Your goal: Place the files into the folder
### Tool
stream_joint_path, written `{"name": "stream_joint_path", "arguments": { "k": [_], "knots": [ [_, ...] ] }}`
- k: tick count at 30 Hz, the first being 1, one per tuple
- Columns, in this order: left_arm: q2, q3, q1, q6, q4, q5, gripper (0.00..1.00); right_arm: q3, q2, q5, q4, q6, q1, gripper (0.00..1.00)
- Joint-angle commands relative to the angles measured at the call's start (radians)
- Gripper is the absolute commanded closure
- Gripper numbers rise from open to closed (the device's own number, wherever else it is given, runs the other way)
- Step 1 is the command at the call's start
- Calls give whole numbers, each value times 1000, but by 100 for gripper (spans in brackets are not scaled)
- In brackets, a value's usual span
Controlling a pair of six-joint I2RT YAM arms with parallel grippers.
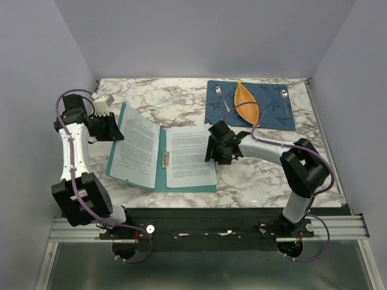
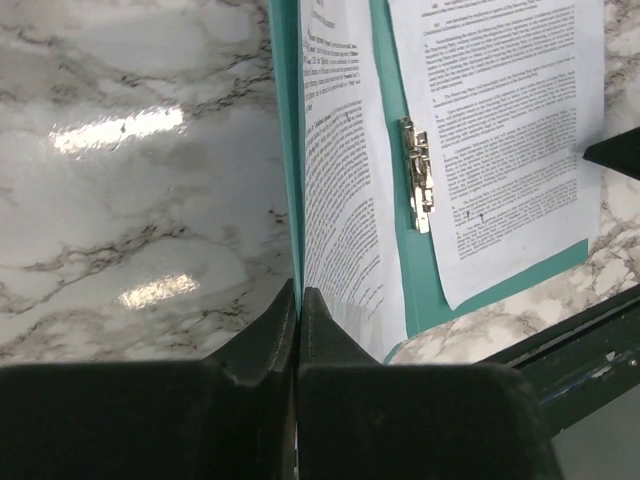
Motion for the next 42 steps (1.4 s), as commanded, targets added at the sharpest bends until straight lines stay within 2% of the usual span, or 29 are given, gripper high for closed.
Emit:
{"name": "stream_joint_path", "arguments": {
  "k": [1,2,3,4,5,6,11,18,22,25,27,30,34,37,41,42],
  "knots": [
    [-81,60,-100,-120,-2,-1,64,-34,49,-76,90,22,2,31],
    [-91,68,-114,-136,-3,15,55,-43,55,-106,96,25,2,32],
    [-107,85,-128,-156,0,47,25,-48,59,-112,106,26,2,32],
    [-113,92,-158,-191,1,72,11,-50,66,-120,109,28,2,32],
    [-118,102,-171,-206,0,94,3,-54,70,-125,115,28,2,32],
    [-122,118,-189,-223,3,114,1,-57,76,-128,119,28,2,33],
    [-107,143,-294,-285,18,250,1,-56,96,-145,129,28,2,33],
    [-32,99,-455,-373,98,322,1,-43,119,-168,144,37,2,34],
    [-29,50,-592,-445,256,350,1,-20,128,-172,139,33,4,34],
    [-16,33,-654,-495,339,355,1,-20,106,-133,109,20,2,33],
    [7,42,-694,-502,348,345,1,-37,72,-103,83,8,-5,32],
    [28,79,-697,-487,334,338,1,-82,2,-45,43,-3,-31,31],
    [17,183,-680,-352,172,214,1,-175,-115,7,18,-24,-68,30],
    [-24,192,-641,-277,135,114,1,-188,-193,38,-25,-50,-79,29],
    [-104,131,-617,-230,155,-136,1,-186,-270,24,-40,-124,-79,27],
    [-142,110,-616,-220,165,-256,1,-186,-284,18,-37,-139,-80,26]
  ]
}}
